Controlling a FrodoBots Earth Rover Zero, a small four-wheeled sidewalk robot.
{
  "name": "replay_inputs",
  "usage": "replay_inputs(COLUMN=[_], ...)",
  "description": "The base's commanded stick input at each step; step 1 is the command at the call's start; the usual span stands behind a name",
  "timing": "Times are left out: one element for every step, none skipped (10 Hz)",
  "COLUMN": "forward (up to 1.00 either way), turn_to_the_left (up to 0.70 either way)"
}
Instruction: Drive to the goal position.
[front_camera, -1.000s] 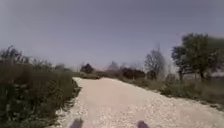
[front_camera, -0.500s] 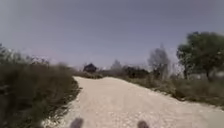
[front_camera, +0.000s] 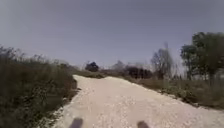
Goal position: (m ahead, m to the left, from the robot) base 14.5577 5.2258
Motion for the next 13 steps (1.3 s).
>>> replay_inputs(forward=[0.70, 0.70, 0.70, 0.70, 0.70, 0.70, 0.70, 0.70, 0.70, 0.70, 0.70, 0.70, 0.70], turn_to_the_left=[0.00, 0.00, 0.00, 0.00, 0.00, 0.00, 0.00, 0.00, 0.00, 0.00, 0.00, 0.00, 0.00])
